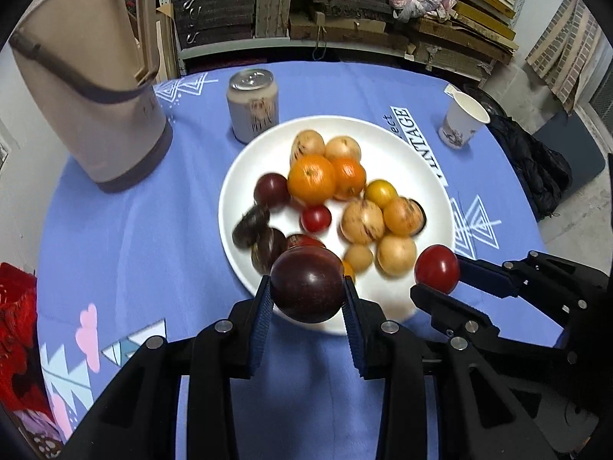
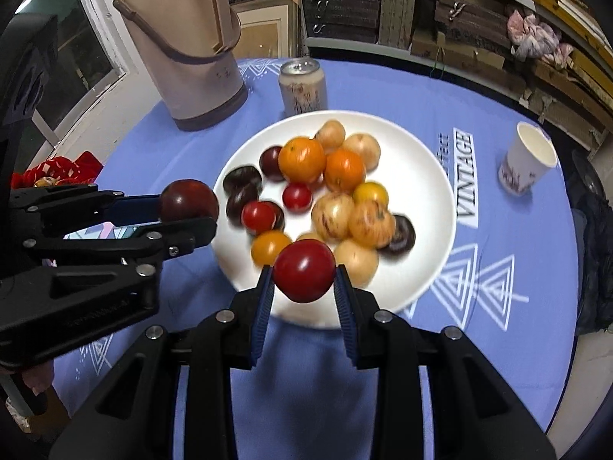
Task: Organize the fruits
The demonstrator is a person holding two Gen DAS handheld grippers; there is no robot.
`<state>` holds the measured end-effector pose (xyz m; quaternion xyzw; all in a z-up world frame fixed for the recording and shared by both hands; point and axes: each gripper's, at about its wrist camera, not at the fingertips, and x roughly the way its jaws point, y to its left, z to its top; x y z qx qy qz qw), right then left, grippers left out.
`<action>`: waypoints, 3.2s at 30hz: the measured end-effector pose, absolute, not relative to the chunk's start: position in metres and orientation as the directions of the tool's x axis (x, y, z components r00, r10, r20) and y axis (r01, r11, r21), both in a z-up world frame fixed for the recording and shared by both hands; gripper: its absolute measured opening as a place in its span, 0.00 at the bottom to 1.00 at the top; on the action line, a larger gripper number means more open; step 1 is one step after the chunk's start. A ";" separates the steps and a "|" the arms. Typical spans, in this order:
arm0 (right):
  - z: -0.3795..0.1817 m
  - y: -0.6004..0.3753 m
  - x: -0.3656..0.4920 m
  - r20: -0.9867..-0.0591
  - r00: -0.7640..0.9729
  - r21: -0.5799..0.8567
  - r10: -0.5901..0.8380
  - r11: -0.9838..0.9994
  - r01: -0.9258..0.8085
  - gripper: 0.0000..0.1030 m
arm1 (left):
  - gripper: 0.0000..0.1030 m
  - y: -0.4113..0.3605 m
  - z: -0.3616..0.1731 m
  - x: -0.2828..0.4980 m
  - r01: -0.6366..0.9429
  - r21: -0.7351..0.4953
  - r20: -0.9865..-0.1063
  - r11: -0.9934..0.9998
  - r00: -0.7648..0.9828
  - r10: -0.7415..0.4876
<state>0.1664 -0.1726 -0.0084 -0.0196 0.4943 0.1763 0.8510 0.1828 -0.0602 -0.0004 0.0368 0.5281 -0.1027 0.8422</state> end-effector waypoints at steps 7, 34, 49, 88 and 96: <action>-0.012 -0.171 0.191 -0.852 0.455 0.123 0.259 0.944 -0.307 0.30 | 0.35 -0.057 -0.011 0.209 0.194 -0.030 -0.902 0.980 0.418 -0.111; -0.032 -0.173 0.228 -0.871 0.449 0.090 0.201 0.962 -0.256 0.31 | 0.45 -0.057 -0.033 0.238 0.149 -0.013 -0.913 0.989 0.401 -0.072; -0.012 -0.185 0.197 -0.861 0.487 0.060 0.151 0.979 -0.197 0.62 | 0.78 -0.045 -0.011 0.206 0.102 0.058 -0.899 0.993 0.438 0.007; 0.023 -0.162 0.047 -0.864 0.498 -0.002 0.074 0.989 -0.149 0.95 | 0.96 -0.006 0.033 0.064 0.069 0.024 -0.889 0.997 0.458 -0.010; 0.023 -0.156 0.032 -0.867 0.494 -0.004 0.064 0.991 -0.134 0.95 | 0.96 -0.001 0.037 0.049 0.078 0.063 -0.888 0.995 0.459 0.020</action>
